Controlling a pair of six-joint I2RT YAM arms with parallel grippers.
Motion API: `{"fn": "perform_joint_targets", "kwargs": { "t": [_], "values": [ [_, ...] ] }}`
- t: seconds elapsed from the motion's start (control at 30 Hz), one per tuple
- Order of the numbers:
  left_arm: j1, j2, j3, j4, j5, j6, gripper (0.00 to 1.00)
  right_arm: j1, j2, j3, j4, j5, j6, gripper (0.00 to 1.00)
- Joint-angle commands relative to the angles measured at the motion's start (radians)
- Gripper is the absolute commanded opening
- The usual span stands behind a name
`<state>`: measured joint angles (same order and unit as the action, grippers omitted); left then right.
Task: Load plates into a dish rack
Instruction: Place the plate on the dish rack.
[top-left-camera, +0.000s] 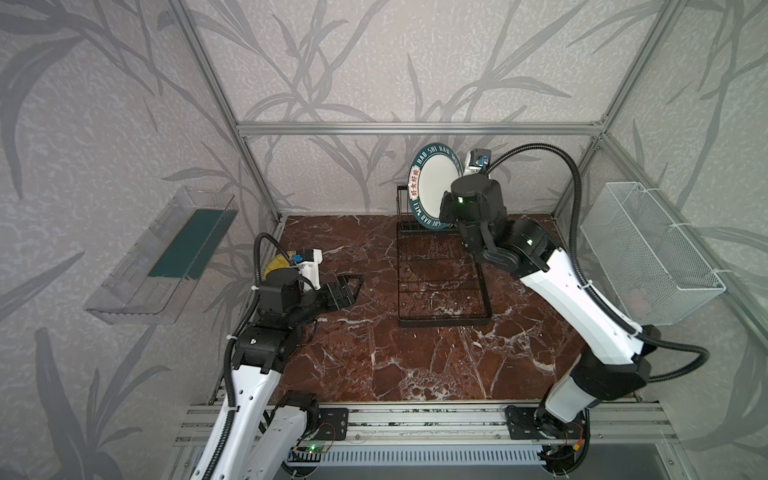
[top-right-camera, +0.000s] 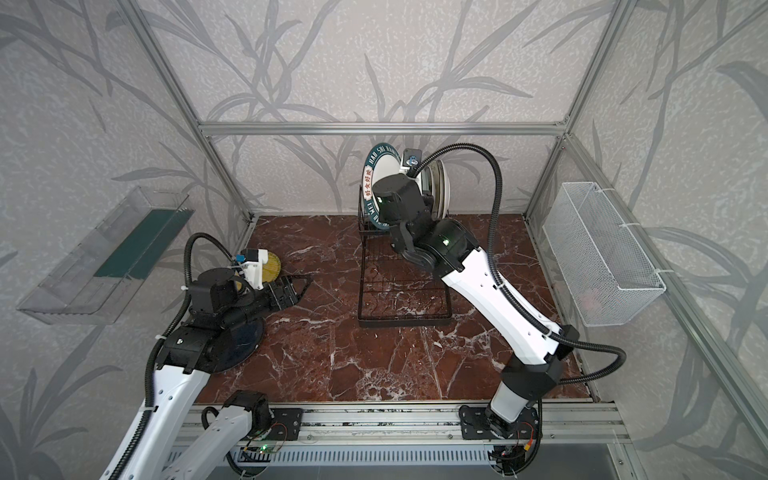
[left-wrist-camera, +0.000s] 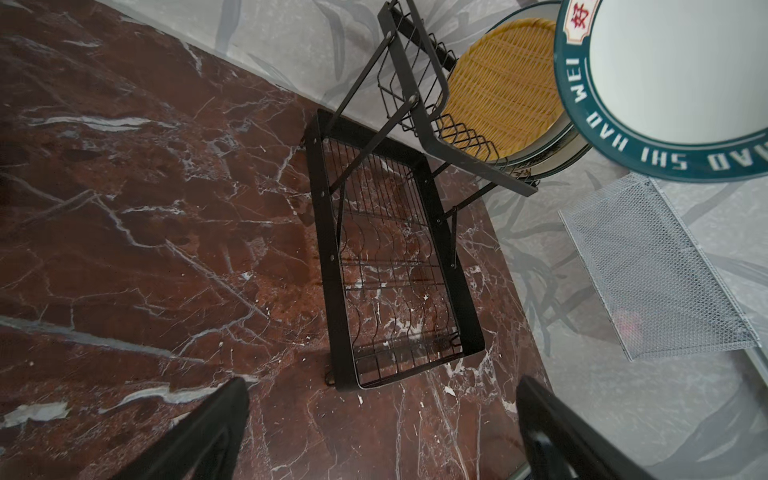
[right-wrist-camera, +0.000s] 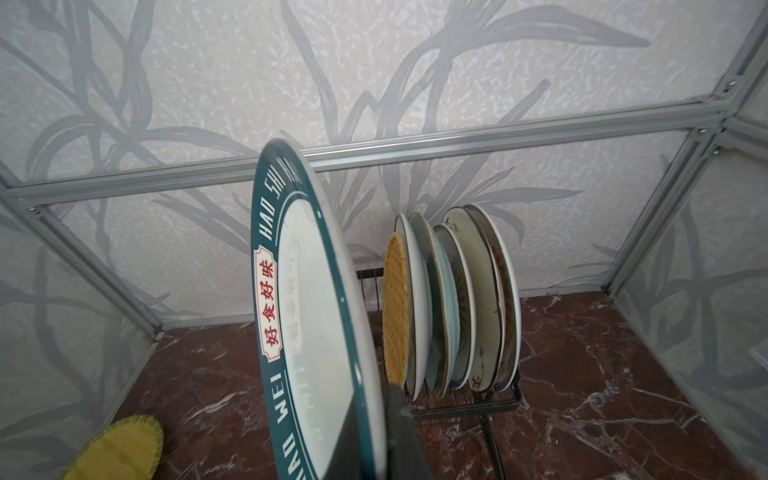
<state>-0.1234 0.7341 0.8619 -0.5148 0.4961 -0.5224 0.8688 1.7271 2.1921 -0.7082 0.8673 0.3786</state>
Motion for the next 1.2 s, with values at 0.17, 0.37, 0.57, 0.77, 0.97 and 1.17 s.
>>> {"fn": "perform_joint_targets", "kwargs": {
  "t": [0.17, 0.37, 0.57, 0.77, 0.97, 1.17],
  "values": [
    [0.004, -0.034, -0.088, -0.024, 0.011, 0.042, 0.99, -0.011, 0.349, 0.539, -0.197, 0.24, -0.173, 0.0],
    [0.004, -0.059, -0.157, 0.005, 0.03, 0.031, 0.99, -0.036, 0.483, 0.698, -0.199, 0.276, -0.258, 0.0],
    [0.003, -0.075, -0.17, 0.016, 0.046, 0.027, 0.99, -0.069, 0.456, 0.578, -0.116, 0.289, -0.275, 0.0],
    [0.004, -0.151, -0.198, 0.084, 0.085, 0.014, 0.99, -0.083, 0.496, 0.597, -0.087, 0.309, -0.313, 0.0],
    [0.004, -0.186, -0.221, 0.141, 0.131, 0.013, 0.99, -0.094, 0.536, 0.625, -0.084, 0.298, -0.309, 0.0],
    [0.004, -0.182, -0.224, 0.148, 0.148, 0.009, 0.99, -0.097, 0.554, 0.627, -0.08, 0.288, -0.292, 0.0]
  ]
}}
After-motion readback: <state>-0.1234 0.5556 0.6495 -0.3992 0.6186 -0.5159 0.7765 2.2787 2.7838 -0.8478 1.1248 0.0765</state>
